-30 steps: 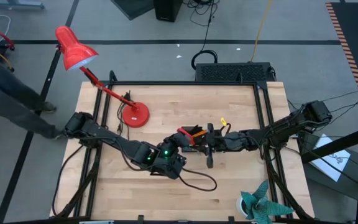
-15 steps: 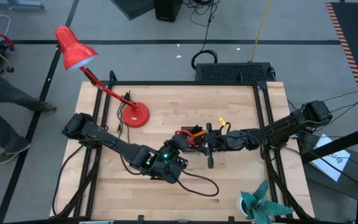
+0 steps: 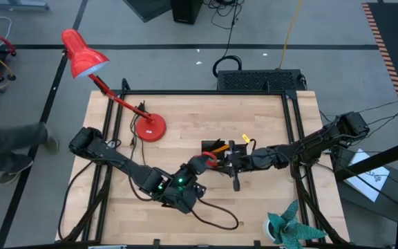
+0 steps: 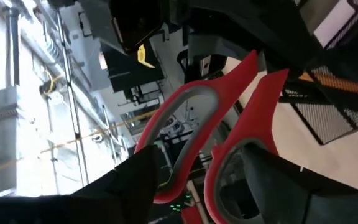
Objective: Pick and place office supplies into organizer
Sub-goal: Put the red scissors into the black desk organizer
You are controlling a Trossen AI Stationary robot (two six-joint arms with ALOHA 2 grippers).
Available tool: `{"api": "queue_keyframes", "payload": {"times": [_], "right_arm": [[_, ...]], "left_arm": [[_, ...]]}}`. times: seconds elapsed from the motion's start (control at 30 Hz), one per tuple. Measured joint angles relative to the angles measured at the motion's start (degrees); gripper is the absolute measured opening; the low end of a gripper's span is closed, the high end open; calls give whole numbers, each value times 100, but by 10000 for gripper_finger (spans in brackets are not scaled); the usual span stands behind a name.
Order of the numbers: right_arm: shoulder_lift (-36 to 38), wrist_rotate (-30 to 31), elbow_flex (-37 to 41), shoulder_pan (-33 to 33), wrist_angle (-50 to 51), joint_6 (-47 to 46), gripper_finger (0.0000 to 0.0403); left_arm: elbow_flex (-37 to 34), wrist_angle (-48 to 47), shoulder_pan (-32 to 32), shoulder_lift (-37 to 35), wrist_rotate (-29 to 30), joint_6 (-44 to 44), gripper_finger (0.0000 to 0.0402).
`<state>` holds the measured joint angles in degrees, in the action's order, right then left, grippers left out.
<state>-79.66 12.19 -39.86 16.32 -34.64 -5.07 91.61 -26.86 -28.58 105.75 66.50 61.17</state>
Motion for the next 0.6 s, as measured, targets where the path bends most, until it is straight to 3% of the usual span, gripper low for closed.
{"api": "queue_keyframes", "payload": {"times": [0.37,0.6], "right_arm": [[-2,146,4,-21,-242,11,26],[7,142,-13,-253,-605,77,24]], "left_arm": [[11,44,53,-12,257,-705,240],[9,32,256,7,-493,-895,225]]}}
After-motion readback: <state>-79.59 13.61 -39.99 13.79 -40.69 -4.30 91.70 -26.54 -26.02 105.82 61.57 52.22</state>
